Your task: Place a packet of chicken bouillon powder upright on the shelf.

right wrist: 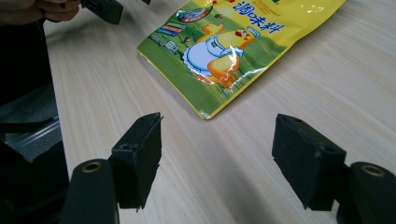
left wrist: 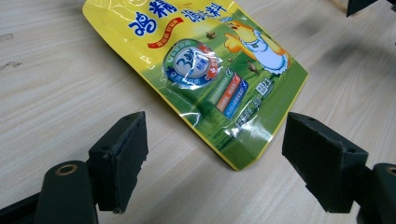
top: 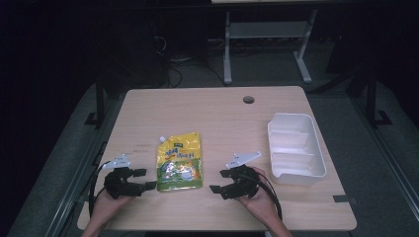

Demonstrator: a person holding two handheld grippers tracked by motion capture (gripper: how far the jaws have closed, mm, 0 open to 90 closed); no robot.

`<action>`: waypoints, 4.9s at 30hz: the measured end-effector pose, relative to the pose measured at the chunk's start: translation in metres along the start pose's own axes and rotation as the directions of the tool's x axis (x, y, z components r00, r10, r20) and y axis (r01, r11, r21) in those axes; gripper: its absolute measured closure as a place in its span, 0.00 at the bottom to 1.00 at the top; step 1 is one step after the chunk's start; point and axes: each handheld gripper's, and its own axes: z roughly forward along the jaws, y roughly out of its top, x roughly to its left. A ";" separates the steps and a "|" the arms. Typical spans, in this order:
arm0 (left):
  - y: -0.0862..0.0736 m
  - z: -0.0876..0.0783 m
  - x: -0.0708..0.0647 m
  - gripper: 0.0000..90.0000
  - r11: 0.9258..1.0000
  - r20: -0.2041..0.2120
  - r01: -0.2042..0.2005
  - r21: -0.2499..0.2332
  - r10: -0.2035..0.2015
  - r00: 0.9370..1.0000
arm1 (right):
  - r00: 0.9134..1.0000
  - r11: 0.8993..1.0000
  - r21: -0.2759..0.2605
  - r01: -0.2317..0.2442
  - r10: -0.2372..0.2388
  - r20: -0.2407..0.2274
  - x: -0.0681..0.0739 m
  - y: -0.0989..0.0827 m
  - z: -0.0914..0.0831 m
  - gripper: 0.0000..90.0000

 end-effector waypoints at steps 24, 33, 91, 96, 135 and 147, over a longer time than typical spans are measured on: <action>0.017 0.010 0.000 0.25 1.000 -0.013 0.015 0.016 -0.015 1.000 | 0.999 0.999 0.035 0.037 -0.036 -0.022 -0.007 0.040 0.041 0.44; 0.034 0.024 0.014 0.27 0.996 -0.023 0.073 0.059 -0.072 0.997 | 0.994 0.995 0.059 0.076 -0.071 -0.079 -0.003 0.057 0.063 0.59; 0.074 0.021 0.024 1.00 0.995 0.116 0.085 -0.057 -0.078 0.990 | 0.999 1.000 0.005 -0.031 0.031 0.023 -0.034 0.056 0.036 0.34; 0.075 0.014 0.019 1.00 0.995 0.129 0.058 -0.080 -0.047 0.991 | 0.999 0.999 0.002 -0.050 0.050 -0.002 -0.040 0.066 0.033 0.30; 0.085 0.000 -0.010 1.00 0.988 0.155 -0.097 -0.122 0.115 0.981 | 0.973 0.999 -0.041 -0.035 0.025 -0.229 -0.046 0.094 0.046 0.90; 0.082 -0.006 -0.009 0.93 0.988 0.115 -0.116 -0.103 0.127 0.985 | 0.961 0.998 -0.065 0.000 -0.018 -0.276 -0.035 0.101 0.030 0.99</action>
